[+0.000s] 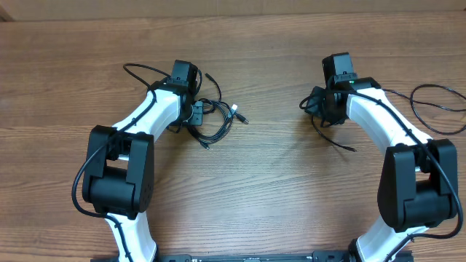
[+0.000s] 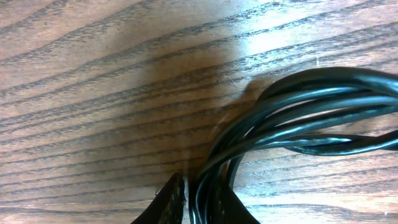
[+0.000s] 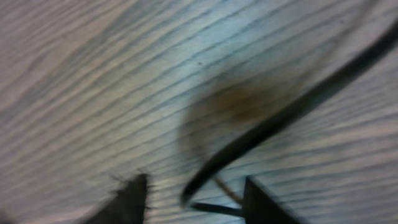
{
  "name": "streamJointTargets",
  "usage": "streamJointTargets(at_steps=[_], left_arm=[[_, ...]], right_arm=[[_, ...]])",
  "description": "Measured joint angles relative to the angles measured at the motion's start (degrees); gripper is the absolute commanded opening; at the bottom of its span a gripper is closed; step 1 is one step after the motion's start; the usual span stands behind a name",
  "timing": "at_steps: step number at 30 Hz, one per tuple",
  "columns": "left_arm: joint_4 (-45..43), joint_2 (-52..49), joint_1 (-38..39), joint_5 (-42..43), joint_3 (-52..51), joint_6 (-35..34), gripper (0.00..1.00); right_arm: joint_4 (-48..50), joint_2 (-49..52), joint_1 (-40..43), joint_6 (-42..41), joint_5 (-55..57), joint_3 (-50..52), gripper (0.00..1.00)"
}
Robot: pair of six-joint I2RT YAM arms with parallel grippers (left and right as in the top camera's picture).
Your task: Untangle cables
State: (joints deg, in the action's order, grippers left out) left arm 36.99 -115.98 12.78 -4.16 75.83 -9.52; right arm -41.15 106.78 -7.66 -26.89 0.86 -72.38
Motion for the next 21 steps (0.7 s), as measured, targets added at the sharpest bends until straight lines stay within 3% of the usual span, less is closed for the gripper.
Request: streamJointTargets(at_steps=[1, 12, 17, 21], left_arm=[[0.0, 0.0, 0.0, 0.0, 0.0, 0.0, 0.17], [0.0, 0.0, 0.0, 0.0, 0.0, 0.0, 0.17], [0.0, 0.0, 0.0, 0.0, 0.0, 0.0, 0.17], [0.0, 0.0, 0.0, 0.0, 0.0, 0.0, 0.17]], right_arm=[[0.3, 0.0, 0.0, -0.2, 0.5, 0.2, 0.04], [-4.8, 0.0, 0.9, 8.8, 18.0, -0.7, 0.04], [-1.5, 0.0, 2.8, 17.9, 35.3, -2.8, 0.04], [3.7, 0.0, 5.0, 26.7, 41.2, -3.1, 0.04]])
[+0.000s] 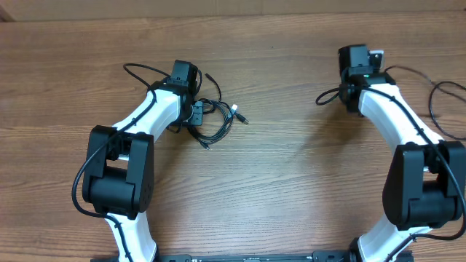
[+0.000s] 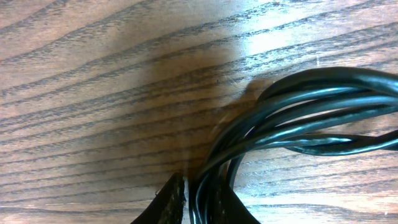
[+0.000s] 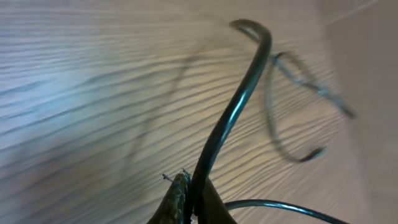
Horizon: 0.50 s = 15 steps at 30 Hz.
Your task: Untangle cables
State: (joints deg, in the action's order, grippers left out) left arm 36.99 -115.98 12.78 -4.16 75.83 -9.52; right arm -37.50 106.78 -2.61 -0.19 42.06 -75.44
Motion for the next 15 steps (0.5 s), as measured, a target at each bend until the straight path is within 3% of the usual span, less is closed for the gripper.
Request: streamJointTargets(at_steps=[3, 5, 6, 15], left_arm=[[0.0, 0.0, 0.0, 0.0, 0.0, 0.0, 0.16], [0.0, 0.0, 0.0, 0.0, 0.0, 0.0, 0.17], [0.0, 0.0, 0.0, 0.0, 0.0, 0.0, 0.17], [0.0, 0.0, 0.0, 0.0, 0.0, 0.0, 0.16]], right_arm=[[2.1, 0.0, 2.7, 5.0, -1.2, 0.0, 0.11], [2.7, 0.0, 5.0, 7.5, -2.9, 0.0, 0.42], [3.0, 0.0, 6.3, 8.6, -3.7, 0.0, 0.45], [3.7, 0.0, 14.6, 8.5, -21.8, -0.1, 0.58]])
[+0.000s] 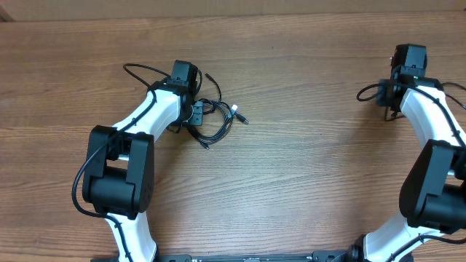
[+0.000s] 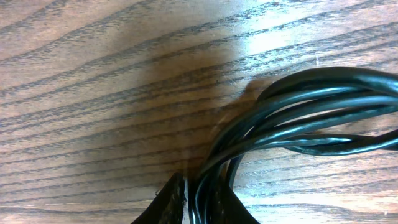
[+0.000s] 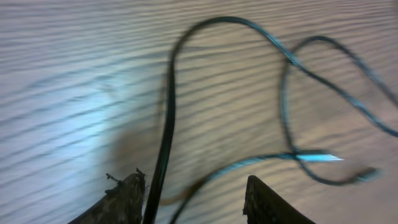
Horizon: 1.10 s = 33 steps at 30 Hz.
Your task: Untangle cables
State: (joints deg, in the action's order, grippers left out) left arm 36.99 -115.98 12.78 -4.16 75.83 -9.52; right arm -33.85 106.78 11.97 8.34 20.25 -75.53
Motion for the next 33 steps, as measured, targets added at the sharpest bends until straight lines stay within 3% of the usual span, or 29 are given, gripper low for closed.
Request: streamJointTargets(at_steps=[2, 4, 13, 26, 33], left_arm=[[0.0, 0.0, 0.0, 0.0, 0.0, 0.0, 0.16], [0.0, 0.0, 0.0, 0.0, 0.0, 0.0, 0.16], [0.0, 0.0, 0.0, 0.0, 0.0, 0.0, 0.16], [-0.1, 0.0, 0.0, 0.3, 0.0, 0.0, 0.13], [-0.1, 0.0, 0.0, 0.2, 0.0, -1.3, 0.1]], right_arm=[[2.0, 0.0, 0.0, -0.3, -4.2, 0.0, 0.7], [4.0, 0.0, -0.1, -1.4, -6.1, -0.1, 0.74], [11.1, 0.0, 2.2, -9.6, -9.5, -0.1, 0.76], [18.7, 0.0, 15.4, -14.8, -9.8, -0.2, 0.74], [22.2, 0.1, 25.6, -23.5, -14.6, -0.2, 0.73]])
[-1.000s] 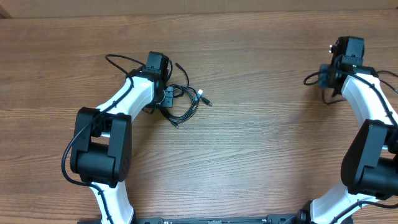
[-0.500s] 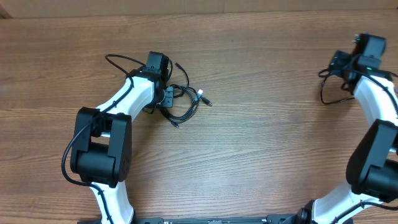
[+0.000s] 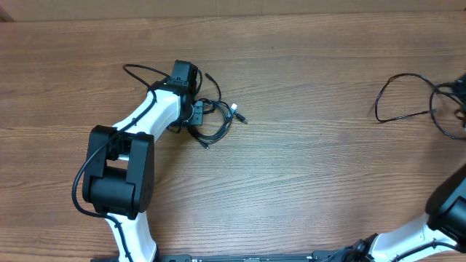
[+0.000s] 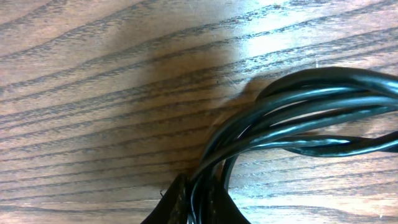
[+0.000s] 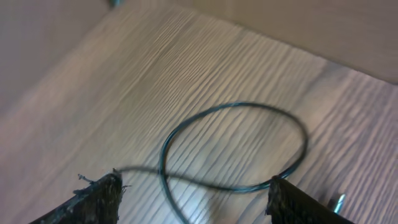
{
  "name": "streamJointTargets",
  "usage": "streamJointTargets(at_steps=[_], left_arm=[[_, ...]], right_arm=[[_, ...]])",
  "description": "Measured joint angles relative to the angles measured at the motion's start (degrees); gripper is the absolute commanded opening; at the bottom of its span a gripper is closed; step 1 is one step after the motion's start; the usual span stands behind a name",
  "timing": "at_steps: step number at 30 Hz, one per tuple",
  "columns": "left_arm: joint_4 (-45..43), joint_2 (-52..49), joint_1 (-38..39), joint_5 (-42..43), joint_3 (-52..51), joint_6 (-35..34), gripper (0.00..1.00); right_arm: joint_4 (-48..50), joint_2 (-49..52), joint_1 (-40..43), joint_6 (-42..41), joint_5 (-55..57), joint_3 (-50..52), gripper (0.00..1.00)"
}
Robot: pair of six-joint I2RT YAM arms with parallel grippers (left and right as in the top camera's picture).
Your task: Untangle cables
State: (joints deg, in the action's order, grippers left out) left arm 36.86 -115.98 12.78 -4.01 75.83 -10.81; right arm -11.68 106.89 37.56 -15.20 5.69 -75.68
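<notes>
A tangle of thin black cables (image 3: 215, 116) lies at the table's back left. My left gripper (image 3: 195, 113) sits on its left side. Seen from the left wrist, several black strands (image 4: 298, 106) curve down into my left gripper (image 4: 198, 200), which is shut on them. A single black cable (image 3: 402, 76) lies in loose loops at the far right. In the right wrist view one loop (image 5: 239, 104) rests on the wood, and my right gripper (image 5: 194, 183) hangs above it, open and holding nothing. In the overhead view the right gripper is off the right edge.
The wooden table (image 3: 291, 167) runs to a back edge (image 3: 291, 14) where a paler surface begins. A light plug tip (image 3: 237, 110) and other cable ends stick out of the tangle on its right. The right arm's base (image 3: 448, 211) stands at the front right.
My right gripper has moved further right, out of the overhead view, and its fingers stand wider apart. The single cable now lies in loops on the table. My left gripper still holds the tangle.
My right gripper was open around a single cable right of the table's middle. Then it was shut on that cable, further right. Then it was open again near the right edge, the cable beside its finger. Now the cable lies far right, well apart from the tangle.
</notes>
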Motion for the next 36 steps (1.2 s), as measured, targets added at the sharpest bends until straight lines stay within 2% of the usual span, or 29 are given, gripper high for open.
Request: streamJointTargets(at_steps=[5, 9, 11, 12, 14, 22, 25, 27, 30, 36], left_arm=[[0.0, 0.0, 0.0, -0.1, 0.0, -0.5, 0.1], [0.0, 0.0, 0.0, -0.1, 0.0, -0.9, 0.1], [-0.1, 0.0, 0.0, -0.1, 0.0, -0.9, 0.1], [-0.1, 0.0, 0.0, -0.1, 0.0, -0.9, 0.09], [-0.1, 0.0, 0.0, -0.1, 0.0, -0.9, 0.09], [-0.1, 0.0, 0.0, -0.1, 0.0, -1.3, 0.09], [-0.1, 0.0, 0.0, -0.1, 0.0, -1.3, 0.09], [-0.1, 0.0, 0.0, -0.1, -0.1, -1.3, 0.09], [-0.4, 0.1, 0.0, -0.2, -0.3, -1.3, 0.09], [-2.1, 0.7, 0.0, -0.2, -1.6, -1.3, 0.09]], right_arm=[[1.2, 2.9, 4.5, -6.2, -4.9, -0.1, 0.71], [2.6, 6.6, 4.7, -8.4, -6.7, -0.1, 0.71], [3.8, 8.1, 4.6, -9.0, -7.4, -0.1, 0.63], [4.0, 8.4, 4.6, -9.3, -7.7, -0.1, 0.62], [3.8, 8.7, 4.6, -10.2, -7.9, -0.1, 0.63], [-0.5, 8.7, 4.6, -22.6, -7.6, -0.2, 0.64], [-0.8, 8.8, 4.6, -24.9, -6.3, -0.2, 0.62], [0.3, 8.8, 4.6, -25.7, -5.4, -0.2, 0.55], [1.7, 8.8, 4.7, -25.9, -4.8, -0.2, 0.34], [2.0, 9.7, 4.7, -26.6, -4.2, -0.2, 0.24]])
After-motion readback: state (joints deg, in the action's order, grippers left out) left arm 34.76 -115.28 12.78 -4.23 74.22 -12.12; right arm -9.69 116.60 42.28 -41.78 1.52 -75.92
